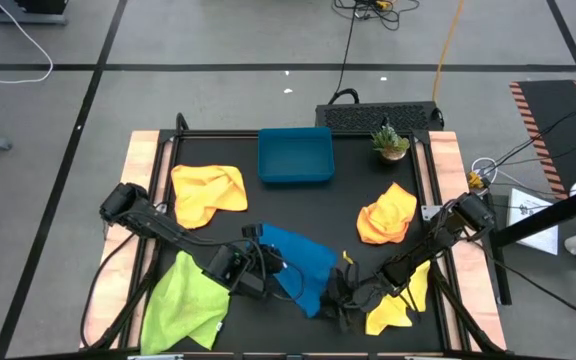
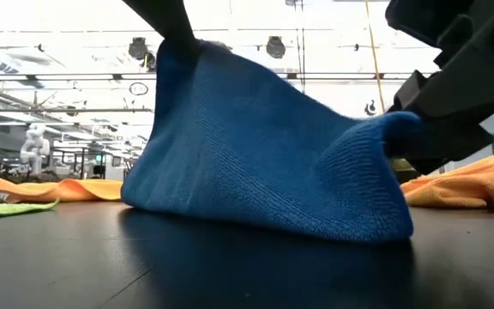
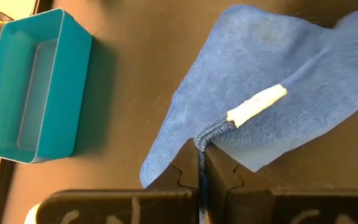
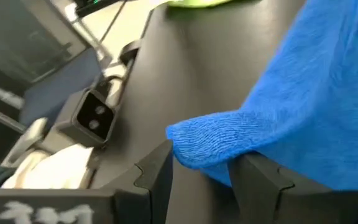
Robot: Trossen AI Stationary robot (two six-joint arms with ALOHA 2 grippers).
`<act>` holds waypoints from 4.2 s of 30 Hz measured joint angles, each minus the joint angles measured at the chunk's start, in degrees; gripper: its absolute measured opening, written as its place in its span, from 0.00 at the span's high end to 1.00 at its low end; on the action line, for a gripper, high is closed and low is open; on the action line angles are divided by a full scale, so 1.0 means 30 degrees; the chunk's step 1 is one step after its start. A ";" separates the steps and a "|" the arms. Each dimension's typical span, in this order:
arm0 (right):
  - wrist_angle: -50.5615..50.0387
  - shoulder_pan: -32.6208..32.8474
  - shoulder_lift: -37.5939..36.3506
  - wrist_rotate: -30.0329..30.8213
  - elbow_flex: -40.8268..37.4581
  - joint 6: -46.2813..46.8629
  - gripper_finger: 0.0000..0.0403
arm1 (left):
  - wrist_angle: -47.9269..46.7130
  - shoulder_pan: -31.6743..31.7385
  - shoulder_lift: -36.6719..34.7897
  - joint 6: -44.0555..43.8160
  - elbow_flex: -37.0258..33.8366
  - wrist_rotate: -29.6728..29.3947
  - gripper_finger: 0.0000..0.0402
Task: Fold microfiber towels
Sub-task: Fold the blue microfiber cloth
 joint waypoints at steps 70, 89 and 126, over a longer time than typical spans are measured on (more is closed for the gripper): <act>-1.3522 0.2174 -0.5750 0.5959 0.0627 0.1959 1.00 | 0.2168 -0.1460 0.1253 -0.2974 -0.2557 0.1149 0.99; -1.5963 0.0378 -0.4214 0.5803 0.0605 0.3607 1.00 | 0.1937 0.0056 0.1253 -0.3653 -0.2683 0.3340 0.99; -1.6067 -0.1389 -0.4274 0.5832 0.0605 0.1684 0.75 | 0.1812 0.0668 0.1268 -0.4458 -0.5289 0.4309 0.87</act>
